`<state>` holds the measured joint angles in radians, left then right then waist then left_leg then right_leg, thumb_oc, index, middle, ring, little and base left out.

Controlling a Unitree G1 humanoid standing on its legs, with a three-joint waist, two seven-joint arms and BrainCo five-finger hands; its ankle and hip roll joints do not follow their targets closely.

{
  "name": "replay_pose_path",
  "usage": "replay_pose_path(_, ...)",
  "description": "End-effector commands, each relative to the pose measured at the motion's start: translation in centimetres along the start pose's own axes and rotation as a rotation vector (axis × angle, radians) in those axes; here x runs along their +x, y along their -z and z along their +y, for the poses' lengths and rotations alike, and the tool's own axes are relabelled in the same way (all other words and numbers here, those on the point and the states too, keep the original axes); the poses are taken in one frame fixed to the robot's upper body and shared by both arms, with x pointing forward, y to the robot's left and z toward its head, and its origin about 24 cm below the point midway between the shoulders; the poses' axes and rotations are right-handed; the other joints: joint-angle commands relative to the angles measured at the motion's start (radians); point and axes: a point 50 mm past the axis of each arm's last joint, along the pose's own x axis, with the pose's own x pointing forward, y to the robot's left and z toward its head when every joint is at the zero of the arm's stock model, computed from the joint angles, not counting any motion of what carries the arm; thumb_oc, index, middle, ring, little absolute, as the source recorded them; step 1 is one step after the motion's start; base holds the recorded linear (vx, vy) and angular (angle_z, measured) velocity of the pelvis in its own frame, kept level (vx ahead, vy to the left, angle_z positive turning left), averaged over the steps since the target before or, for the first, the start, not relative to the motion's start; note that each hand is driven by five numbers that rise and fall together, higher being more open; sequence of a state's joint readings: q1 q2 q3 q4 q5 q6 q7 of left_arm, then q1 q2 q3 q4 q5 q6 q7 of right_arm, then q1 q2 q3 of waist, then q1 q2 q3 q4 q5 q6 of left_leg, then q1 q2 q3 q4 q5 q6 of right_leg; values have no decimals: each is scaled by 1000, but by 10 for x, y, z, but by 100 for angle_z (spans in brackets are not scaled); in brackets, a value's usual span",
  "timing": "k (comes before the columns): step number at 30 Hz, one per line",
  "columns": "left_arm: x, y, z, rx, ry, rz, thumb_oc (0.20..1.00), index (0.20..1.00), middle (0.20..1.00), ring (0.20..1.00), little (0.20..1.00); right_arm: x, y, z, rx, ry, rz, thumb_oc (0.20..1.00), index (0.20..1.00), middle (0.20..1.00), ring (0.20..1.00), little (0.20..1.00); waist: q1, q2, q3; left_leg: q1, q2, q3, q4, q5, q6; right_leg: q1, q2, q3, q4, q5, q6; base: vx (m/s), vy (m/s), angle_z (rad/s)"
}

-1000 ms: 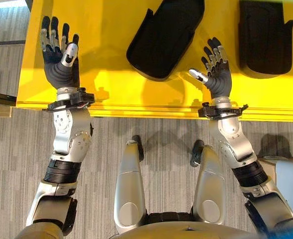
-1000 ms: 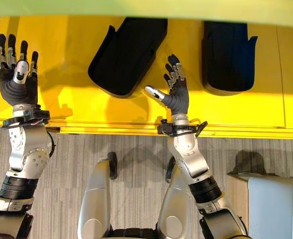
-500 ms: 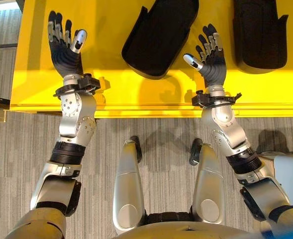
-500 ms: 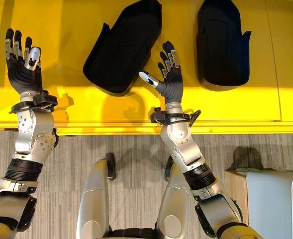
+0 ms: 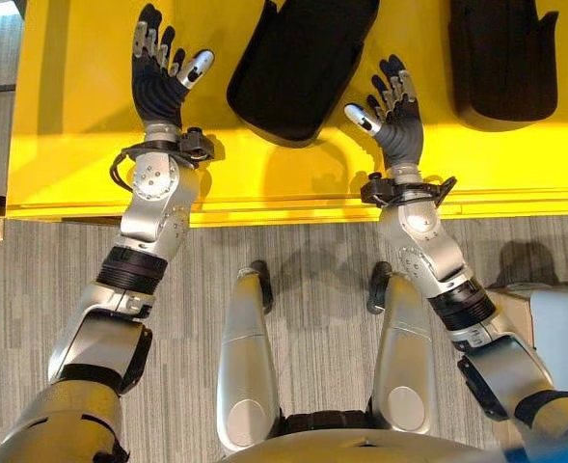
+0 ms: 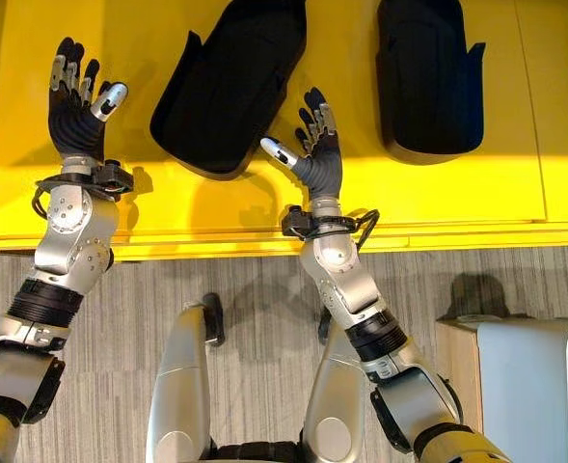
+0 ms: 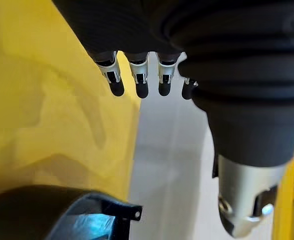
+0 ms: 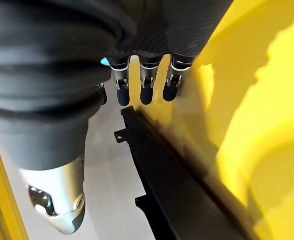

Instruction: Move parts from the plastic box to the shelf.

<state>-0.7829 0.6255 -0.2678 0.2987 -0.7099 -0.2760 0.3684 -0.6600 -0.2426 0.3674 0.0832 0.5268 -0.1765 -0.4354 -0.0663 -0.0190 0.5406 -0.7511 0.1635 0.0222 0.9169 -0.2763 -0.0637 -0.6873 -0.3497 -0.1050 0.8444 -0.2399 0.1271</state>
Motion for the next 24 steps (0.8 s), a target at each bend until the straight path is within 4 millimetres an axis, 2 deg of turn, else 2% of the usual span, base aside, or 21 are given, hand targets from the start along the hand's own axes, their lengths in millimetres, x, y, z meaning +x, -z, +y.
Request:
replay_pose_path(1, 18, -21, -11, 124, 72, -94, 1000, 1000, 1000, 1000, 1000, 0, 4, 5, 77, 11, -6, 1000, 1000, 1000, 1000, 1000, 6, 6, -77, 2, 11, -23, -49, 6, -11, 15, -18, 8, -6, -37, -6, 3, 21, -5)
replay_pose_path(13, 49, -34, -15, 333, 103, -81, 1000, 1000, 1000, 1000, 1000, -1, 17, 11, 93, -6, 56, 1000, 1000, 1000, 1000, 1000, -7, 20, -81, -21, 16, -13, -36, 7, -11, -15, -16, 18, -2, -27, 0, 2, 5, -2)
replay_pose_path(24, 59, -24, -22, 403, 105, -12, 1000, 1000, 1000, 1000, 1000, 4, 27, 19, 138, 11, 108, 1000, 1000, 1000, 1000, 1000, -10, 25, -78, -40, 14, -11, -19, 3, -9, -30, -19, 24, 7, -27, 0, 0, 0, 0)
